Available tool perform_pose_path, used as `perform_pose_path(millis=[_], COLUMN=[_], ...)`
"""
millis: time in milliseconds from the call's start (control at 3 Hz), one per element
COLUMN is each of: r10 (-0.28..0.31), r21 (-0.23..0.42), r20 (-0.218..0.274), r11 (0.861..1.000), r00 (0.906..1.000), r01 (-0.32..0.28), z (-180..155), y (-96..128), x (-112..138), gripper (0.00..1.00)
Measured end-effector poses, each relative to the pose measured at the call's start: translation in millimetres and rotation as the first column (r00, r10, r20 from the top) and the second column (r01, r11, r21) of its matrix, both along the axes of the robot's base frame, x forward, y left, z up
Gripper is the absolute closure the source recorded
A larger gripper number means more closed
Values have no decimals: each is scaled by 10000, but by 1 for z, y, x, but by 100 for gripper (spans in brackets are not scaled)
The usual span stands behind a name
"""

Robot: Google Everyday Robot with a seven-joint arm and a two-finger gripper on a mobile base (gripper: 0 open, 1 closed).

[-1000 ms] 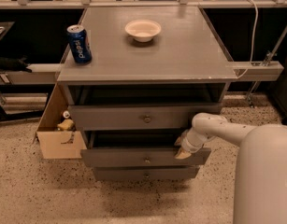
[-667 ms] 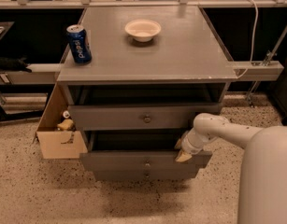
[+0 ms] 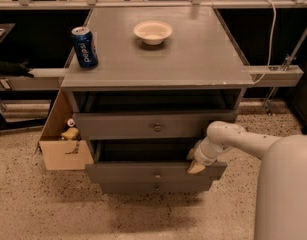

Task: Open middle drawer

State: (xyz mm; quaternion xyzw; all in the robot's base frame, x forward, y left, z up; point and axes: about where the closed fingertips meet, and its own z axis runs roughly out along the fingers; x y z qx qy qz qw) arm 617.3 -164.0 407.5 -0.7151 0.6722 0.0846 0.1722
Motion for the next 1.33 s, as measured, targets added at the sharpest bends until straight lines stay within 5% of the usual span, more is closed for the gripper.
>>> perform_pose_path(millis=[667,1333], r10=[0,1], r21=[0,0], r20=[-1,-2], r11=[10000,10000], r00=[10000,10000], r01=[0,-1], z=[0,0], y=[0,0], x=[0,0], gripper=[5,0])
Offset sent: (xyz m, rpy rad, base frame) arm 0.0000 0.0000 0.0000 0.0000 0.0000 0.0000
